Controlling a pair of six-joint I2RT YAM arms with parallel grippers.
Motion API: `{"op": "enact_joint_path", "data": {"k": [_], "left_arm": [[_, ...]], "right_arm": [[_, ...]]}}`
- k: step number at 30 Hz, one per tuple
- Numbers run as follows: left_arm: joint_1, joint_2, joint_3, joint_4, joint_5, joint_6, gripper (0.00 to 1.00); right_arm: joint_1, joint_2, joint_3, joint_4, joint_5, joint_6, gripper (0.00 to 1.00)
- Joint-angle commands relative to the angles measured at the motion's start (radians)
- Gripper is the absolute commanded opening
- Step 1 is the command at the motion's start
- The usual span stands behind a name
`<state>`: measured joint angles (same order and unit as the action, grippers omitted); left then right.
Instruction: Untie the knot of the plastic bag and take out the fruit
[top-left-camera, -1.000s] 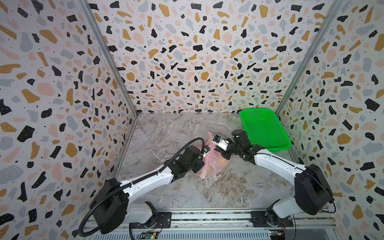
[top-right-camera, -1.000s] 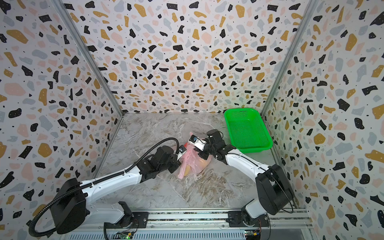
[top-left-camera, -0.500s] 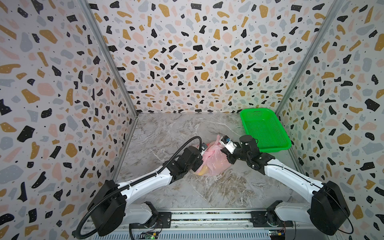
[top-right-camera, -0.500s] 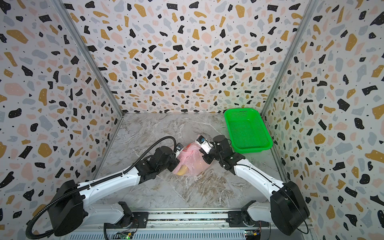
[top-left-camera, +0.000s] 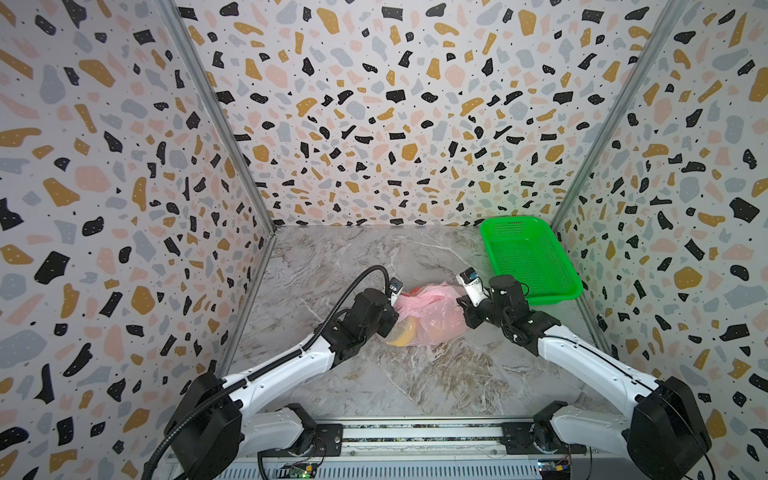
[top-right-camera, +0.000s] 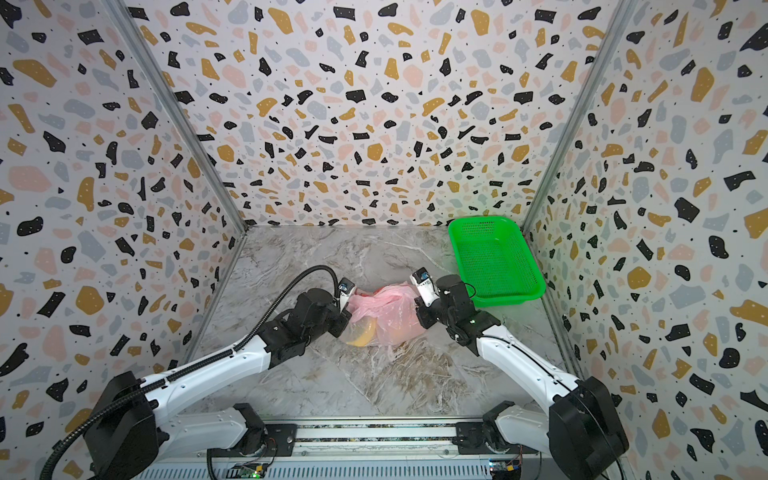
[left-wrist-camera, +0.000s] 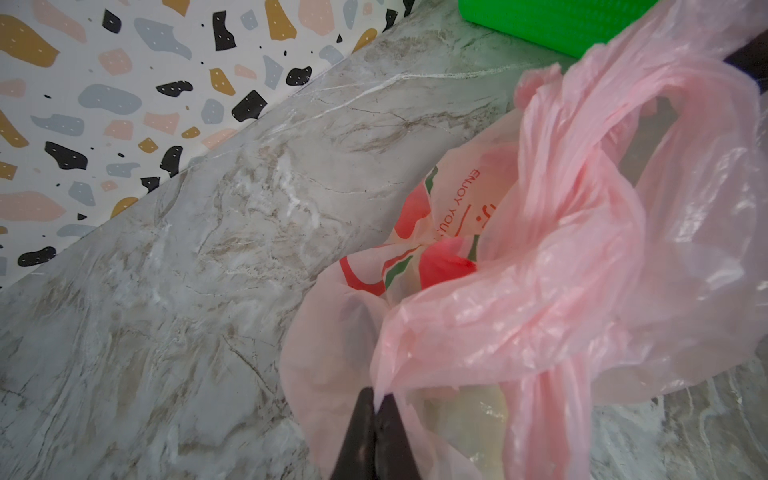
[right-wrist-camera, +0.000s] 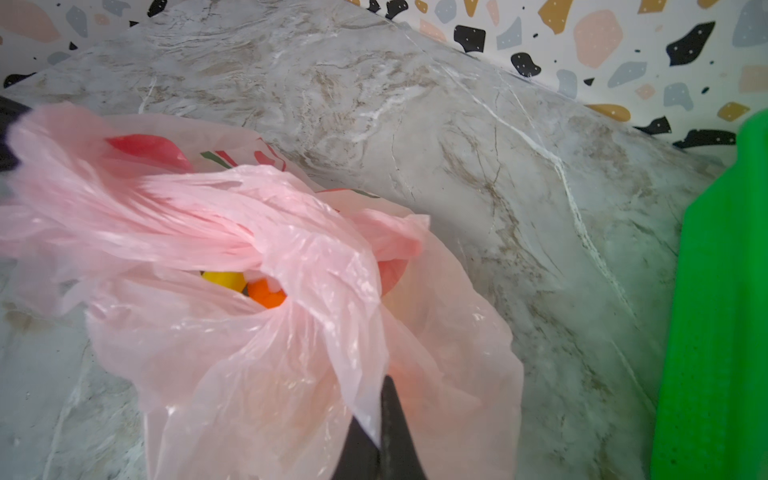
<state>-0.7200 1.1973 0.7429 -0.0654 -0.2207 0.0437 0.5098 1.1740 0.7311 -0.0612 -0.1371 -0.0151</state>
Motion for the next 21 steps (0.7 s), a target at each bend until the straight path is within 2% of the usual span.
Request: {"op": "enact_joint_path", "data": {"k": [1, 7, 14, 21], "left_arm": [[0.022, -0.033, 0.001, 0.020, 0.000, -0.019, 0.00], [0.037, -0.039, -0.006, -0.002, -0.006, -0.065, 0.00], [0.068, -0.085, -0.044, -0.012, -0.029, -0.185, 0.00], [0.076, -0.116, -0.091, -0.007, -0.018, -0.280, 0.00]], "right_arm": [[-0.037, -0.060, -0.025, -0.046, 0.025, 0.080, 0.00], [-0.099, -0.122, -0.069, -0.063, 0.010, 0.154, 0.00], [-0.144, -0.161, -0.110, -0.088, -0.005, 0.254, 0.00], [-0.149, -0.182, -0.135, -0.099, -0.021, 0.319, 0.00]]}}
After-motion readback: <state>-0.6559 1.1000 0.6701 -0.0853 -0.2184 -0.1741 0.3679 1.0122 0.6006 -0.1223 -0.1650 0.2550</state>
